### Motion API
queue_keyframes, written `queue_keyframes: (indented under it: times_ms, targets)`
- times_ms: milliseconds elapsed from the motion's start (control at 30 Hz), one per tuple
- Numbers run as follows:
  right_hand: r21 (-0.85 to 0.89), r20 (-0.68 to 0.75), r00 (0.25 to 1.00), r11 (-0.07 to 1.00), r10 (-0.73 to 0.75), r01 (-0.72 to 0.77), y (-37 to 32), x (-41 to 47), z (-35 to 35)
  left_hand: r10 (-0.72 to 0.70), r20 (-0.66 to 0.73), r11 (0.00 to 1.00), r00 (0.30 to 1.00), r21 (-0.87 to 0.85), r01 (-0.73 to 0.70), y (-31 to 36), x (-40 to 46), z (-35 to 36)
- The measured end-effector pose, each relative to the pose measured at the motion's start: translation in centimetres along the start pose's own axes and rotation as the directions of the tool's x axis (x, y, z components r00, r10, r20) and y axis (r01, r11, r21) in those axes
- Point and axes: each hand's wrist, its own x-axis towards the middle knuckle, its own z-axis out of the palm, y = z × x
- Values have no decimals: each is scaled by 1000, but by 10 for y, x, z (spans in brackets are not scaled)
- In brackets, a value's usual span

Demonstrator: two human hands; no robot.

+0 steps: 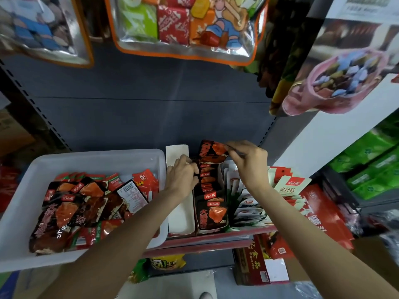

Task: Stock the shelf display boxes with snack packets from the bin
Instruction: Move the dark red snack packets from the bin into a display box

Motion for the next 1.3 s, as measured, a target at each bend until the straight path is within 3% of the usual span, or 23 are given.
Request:
queue_keyframes:
  times_ms: [200,367,467,567,767,933,1000,1133,1300]
  targets:
    - [7,-20,999,999,-40,40,-2,3,-1,84,-68,996,994,40,-81,-6,-7,3]
    - [-15,52,997,998,-57,58,3,6,3,151,-113,988,982,48,-147,-14,-16,1]
    - [-8,51,997,998,-56,57,1,7,7,179,-239,983,954,16,-180,-12,-15,-3]
    - [13,44,998,999,-53,52,-2,9,10,162,-307,987,938,34,-159,-9,-11,-6]
    - [23,122,992,999,25,-28,3,14,18,63,-248,998,967,45,-54,-2,-7,-5]
    - [-207,306,938,973,161,-100,14,11,30,43,-188,998,981,49,-35,-1,-8,-1]
    - [-245,318,927,961,201,-124,13,10,32,48,-186,999,981,20,-45,-2,-9,0]
    - [-245,285,957,969,62,10,4,8,32,35,-162,996,986,-80,-49,-5,-11,-2]
    - [-516,411,892,854,189,57,4,7,39,1,-108,987,994,-159,-18,-6,-8,-5]
